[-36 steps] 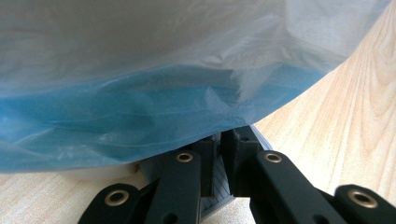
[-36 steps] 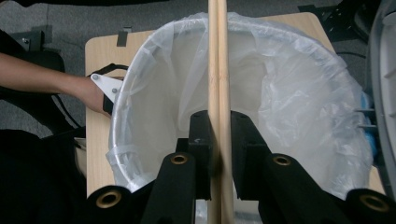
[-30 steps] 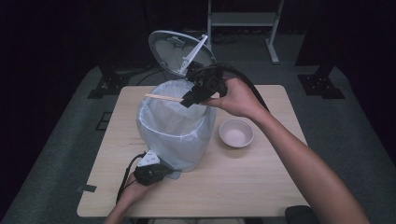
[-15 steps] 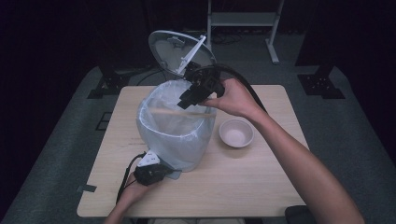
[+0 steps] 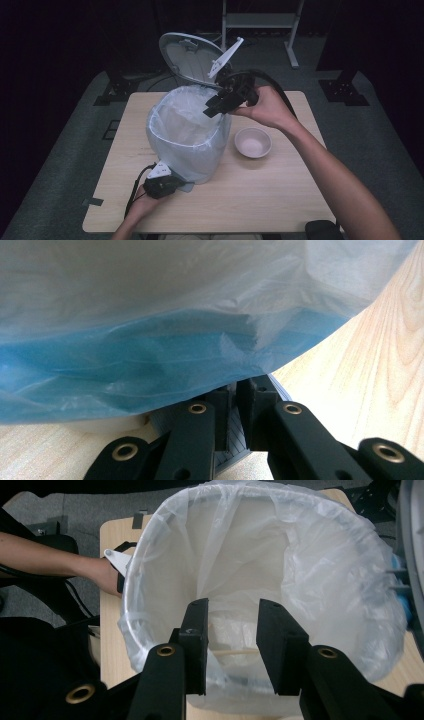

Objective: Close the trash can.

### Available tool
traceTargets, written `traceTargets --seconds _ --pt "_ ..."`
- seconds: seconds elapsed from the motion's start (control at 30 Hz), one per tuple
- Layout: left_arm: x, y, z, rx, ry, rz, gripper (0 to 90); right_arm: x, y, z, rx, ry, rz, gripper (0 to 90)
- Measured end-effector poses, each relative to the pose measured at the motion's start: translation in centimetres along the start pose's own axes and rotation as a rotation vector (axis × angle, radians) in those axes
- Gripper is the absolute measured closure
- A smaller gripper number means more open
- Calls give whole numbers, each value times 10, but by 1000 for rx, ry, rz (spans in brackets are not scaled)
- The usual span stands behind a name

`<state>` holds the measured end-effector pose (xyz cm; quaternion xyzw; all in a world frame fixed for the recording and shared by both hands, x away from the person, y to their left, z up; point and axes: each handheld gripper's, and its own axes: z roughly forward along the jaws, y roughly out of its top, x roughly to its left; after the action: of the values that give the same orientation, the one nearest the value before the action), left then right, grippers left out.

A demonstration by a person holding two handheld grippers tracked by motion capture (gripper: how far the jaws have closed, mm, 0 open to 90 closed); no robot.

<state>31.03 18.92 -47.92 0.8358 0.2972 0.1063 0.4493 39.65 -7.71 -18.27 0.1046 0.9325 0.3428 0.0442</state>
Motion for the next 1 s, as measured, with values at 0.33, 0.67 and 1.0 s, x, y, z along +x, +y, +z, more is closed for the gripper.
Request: traceTargets --seconds 0.33,0.67,1.0 --pt "0 0 0 1 -1 1 841 -5 -22 -15 -17 -17 35 640" --pt "0 0 0 2 -2 2 841 -12 -48 -23 -32 -23 82 628" --pt "0 0 0 2 -2 2 841 -19 -78 -26 -54 -35 121 616"
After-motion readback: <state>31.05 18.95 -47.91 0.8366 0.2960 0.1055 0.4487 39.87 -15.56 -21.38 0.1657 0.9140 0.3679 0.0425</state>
